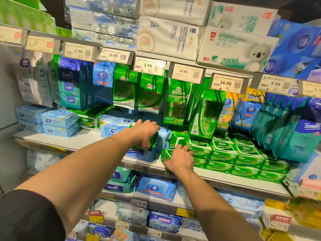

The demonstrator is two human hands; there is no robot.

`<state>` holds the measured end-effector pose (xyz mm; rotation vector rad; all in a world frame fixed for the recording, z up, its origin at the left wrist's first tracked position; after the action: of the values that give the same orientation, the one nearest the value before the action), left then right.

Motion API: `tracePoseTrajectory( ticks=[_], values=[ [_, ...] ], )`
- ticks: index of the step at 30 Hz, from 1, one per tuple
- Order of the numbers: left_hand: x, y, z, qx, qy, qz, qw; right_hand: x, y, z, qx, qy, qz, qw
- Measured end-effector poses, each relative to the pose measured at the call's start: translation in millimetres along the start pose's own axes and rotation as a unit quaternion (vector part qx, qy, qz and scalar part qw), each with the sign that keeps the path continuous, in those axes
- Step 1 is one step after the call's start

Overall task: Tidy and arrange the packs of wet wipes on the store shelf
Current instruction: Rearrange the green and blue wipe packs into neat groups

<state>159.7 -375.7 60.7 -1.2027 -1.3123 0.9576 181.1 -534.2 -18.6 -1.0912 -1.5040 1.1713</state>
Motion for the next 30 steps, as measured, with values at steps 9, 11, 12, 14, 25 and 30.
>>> tracePoseTrajectory(
  ticks=[9,11,12,14,25,30],
  values=[
    [-0.9,-0.8,-0.1,-0.004,0.007,0.002,1.000,14.6,-0.2,0.6,0.118,-0.024,0.054,0.991],
    [-1.9,-2.0,0.0,-0.006,0.009,0.001,1.000,13.7,-1.5,0.4,0.130,-0.033,0.053,0.990],
    [-2.4,-2.5,0.2,-0.006,0.010,0.003,1.000,13.7,-0.8,1.0,0.124,-0.031,0.050,0.991],
    [-3.0,-4.1,1.0,-0.006,0.012,0.004,1.000,14.8,3.4,2.9,0.099,-0.025,0.039,0.994],
    [0.9,2.7,3.0,-0.025,0.026,0.015,0.999,18.2,31.5,-9.7,0.024,-0.014,0.030,0.999],
    [1.5,3.8,4.2,-0.031,0.033,0.015,0.999,18.8,36.5,-15.7,0.033,-0.023,0.040,0.998]
  ],
)
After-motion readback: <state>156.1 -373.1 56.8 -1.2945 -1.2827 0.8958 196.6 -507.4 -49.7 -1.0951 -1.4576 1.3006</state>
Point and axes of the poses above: each hand's wrist, its own z-axis away from the middle knuckle, its own y-axis out of the palm, x = y × z, the point moved 2 cm from there along -z, towards the middle knuckle, and after that the axes turned 6 degrees about -y, right-handed, at the moved point
